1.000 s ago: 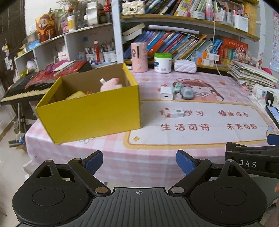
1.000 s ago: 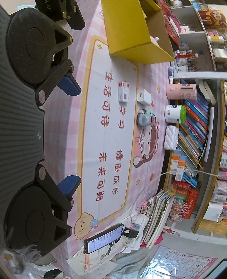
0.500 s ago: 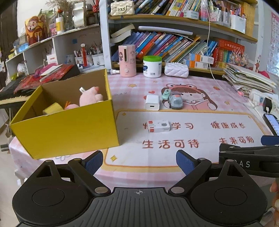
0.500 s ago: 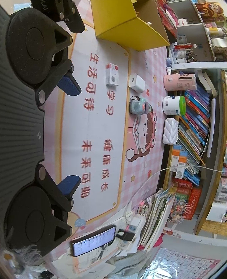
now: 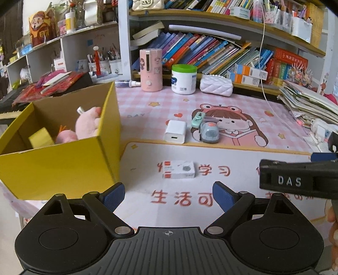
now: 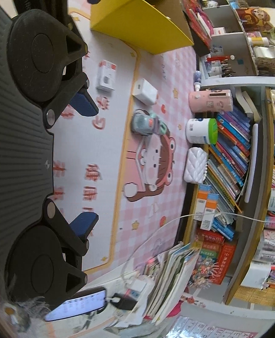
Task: Organize objects
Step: 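Move the left tool to the white cat-printed box while the right tool approaches the grey toy car, then close the left tool on the white box while the right tool closes on the grey toy car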
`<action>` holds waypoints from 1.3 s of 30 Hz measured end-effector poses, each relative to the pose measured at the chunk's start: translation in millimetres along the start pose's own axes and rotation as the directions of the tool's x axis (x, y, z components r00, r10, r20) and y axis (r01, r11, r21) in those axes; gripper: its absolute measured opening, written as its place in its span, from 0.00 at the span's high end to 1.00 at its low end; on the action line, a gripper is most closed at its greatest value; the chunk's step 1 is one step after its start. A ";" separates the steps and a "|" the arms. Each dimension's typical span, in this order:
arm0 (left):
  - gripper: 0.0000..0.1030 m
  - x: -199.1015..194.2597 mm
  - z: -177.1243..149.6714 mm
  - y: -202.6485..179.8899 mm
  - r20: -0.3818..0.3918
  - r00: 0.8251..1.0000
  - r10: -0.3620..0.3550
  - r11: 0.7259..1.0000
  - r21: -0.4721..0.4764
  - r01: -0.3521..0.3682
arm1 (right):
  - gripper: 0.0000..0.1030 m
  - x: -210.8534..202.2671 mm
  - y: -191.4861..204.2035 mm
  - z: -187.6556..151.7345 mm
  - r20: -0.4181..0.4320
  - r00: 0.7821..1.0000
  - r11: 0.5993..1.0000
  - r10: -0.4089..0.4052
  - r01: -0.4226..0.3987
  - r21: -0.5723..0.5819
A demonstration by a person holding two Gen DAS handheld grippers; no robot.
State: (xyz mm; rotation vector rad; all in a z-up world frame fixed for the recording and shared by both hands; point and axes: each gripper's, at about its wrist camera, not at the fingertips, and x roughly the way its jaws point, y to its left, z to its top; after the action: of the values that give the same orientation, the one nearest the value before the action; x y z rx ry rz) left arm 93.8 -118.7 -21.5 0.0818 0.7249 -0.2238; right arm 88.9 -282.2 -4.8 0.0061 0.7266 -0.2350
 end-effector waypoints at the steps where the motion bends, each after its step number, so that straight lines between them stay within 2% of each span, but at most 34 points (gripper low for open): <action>1: 0.12 2.8 1.2 -2.4 0.000 1.000 0.003 1.000 -0.004 -0.003 | 0.05 3.5 -3.0 3.5 0.006 1.000 1.000 0.006 -0.006 -0.002; 4: 0.15 12.7 5.2 -9.2 -0.010 1.000 0.015 1.000 -0.021 -0.015 | 0.05 13.5 -10.1 11.9 0.013 1.000 1.000 0.026 -0.026 -0.011; 17: 0.20 51.3 21.1 -26.9 -0.027 0.996 0.085 0.992 -0.093 -0.087 | 0.06 50.7 -23.8 45.6 0.052 0.989 0.987 0.141 -0.136 -0.087; 25: 0.20 86.4 30.1 -28.7 -0.072 0.991 0.114 0.986 -0.115 -0.122 | 0.06 77.9 -23.8 61.2 0.033 0.982 0.977 0.188 -0.184 -0.106; 31: 0.30 112.7 31.2 -26.2 -0.141 0.983 0.115 0.983 -0.124 -0.132 | 0.06 97.9 -18.2 70.1 0.010 0.974 0.968 0.227 -0.225 -0.111; 34: 0.45 120.1 28.2 -24.0 -0.180 0.978 0.109 0.981 -0.136 -0.135 | 0.06 109.4 -13.3 75.0 -0.005 0.969 0.963 0.248 -0.247 -0.105; 39: 0.48 118.7 28.2 -23.6 -0.170 0.980 0.104 0.985 -0.116 -0.124 | 0.06 127.0 -2.8 81.3 -0.018 0.962 0.956 0.271 -0.271 -0.111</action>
State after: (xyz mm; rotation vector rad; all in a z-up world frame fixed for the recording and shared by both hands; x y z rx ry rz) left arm 192.8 -166.7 -79.3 0.0215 0.8930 -0.0612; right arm 233.4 -318.7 -27.4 -0.0016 0.7318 0.0691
